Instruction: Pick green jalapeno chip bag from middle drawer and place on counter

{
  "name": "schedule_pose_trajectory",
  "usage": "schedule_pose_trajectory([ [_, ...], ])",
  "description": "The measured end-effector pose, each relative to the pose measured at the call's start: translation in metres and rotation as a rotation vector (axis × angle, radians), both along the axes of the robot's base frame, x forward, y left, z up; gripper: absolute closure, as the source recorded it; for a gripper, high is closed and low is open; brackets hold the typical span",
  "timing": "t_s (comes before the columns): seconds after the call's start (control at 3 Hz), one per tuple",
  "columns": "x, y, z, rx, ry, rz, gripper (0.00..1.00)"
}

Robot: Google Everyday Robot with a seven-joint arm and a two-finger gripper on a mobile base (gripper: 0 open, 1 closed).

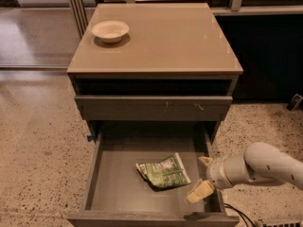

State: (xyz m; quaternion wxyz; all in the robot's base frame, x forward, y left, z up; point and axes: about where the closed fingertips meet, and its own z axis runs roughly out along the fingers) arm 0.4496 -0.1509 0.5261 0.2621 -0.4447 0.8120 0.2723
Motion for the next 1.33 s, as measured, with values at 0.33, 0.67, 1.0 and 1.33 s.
schedule_pose_trajectory([
  [0.33, 0.000, 0.001, -0.002, 0.003, 0.003, -0.002, 0.00],
  [0.67, 0.018, 0.020, -0.019, 0.014, -0.001, 0.012, 0.00],
  [1.0, 0.041, 0.051, -0.039, 0.036, -0.011, 0.037, 0.00],
  [1.33, 0.051, 0.073, -0.061, -0.001, -0.017, 0.054, 0.00],
])
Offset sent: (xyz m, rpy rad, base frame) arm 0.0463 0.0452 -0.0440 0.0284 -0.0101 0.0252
